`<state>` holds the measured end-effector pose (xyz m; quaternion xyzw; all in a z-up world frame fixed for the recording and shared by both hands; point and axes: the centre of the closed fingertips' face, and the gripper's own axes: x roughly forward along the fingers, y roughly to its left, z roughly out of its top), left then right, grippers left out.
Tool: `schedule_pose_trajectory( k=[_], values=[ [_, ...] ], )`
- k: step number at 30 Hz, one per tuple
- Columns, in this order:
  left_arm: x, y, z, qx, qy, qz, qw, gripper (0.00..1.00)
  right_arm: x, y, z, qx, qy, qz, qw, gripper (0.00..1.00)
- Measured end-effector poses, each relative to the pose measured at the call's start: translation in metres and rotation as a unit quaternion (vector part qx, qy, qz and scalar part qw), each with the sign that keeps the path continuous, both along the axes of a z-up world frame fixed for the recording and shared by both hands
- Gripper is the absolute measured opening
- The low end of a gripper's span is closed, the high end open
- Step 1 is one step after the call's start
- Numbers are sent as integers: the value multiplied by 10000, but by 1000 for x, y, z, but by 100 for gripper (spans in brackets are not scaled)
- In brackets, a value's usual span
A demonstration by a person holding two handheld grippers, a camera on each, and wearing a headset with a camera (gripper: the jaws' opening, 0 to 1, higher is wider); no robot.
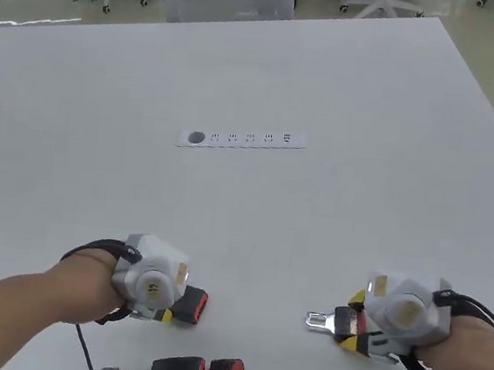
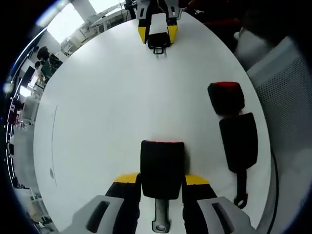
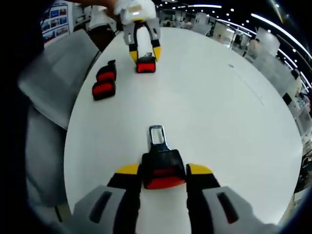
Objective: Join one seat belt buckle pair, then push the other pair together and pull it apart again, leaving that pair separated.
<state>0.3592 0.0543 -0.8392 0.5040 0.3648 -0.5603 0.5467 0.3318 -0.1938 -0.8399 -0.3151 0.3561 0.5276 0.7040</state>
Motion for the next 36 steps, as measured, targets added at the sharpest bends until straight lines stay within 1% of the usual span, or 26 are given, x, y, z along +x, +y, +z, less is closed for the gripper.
schedule_pose_trajectory(
  k=[4,7,8,9,12,13,17,19,20,23,27,31,36],
  values=[
    [0,0,-1,-51,17,113,9999,34,-1,0,-1,-13,32,181,9998,36],
    [-2,-1,-3,-61,27,159,9999,34,0,-1,-2,24,92,219,9997,35],
    [0,0,-3,-83,49,275,9996,34,0,-1,-3,37,113,245,9996,35],
    [1,-1,-3,-176,87,519,9985,34,0,-1,-3,46,130,254,9996,35],
    [2,-1,-2,-310,116,812,9962,34,0,-1,-4,69,157,298,9994,34],
    [2,-1,-3,-299,106,760,9966,34,0,-1,-4,81,177,297,9994,34],
    [1,-1,-3,-304,131,800,9962,33,0,0,-5,93,227,326,9992,34],
    [2,-1,-4,-333,186,896,9952,33,0,0,-4,111,258,302,9991,34],
    [2,-1,-3,-357,233,992,9942,33,0,1,-3,108,264,279,9992,34],
    [2,-2,-5,-349,272,1024,9938,33,0,4,-3,69,239,254,9994,34],
    [1,-2,-5,-328,268,1014,9939,33,5,15,-3,118,175,145,9997,34],
    [1,-2,-5,-334,233,1006,9941,33,8,27,-3,133,94,138,9998,34],
    [1,-3,-5,-308,247,989,9943,33,13,42,-3,176,20,96,9998,34]
  ],
)
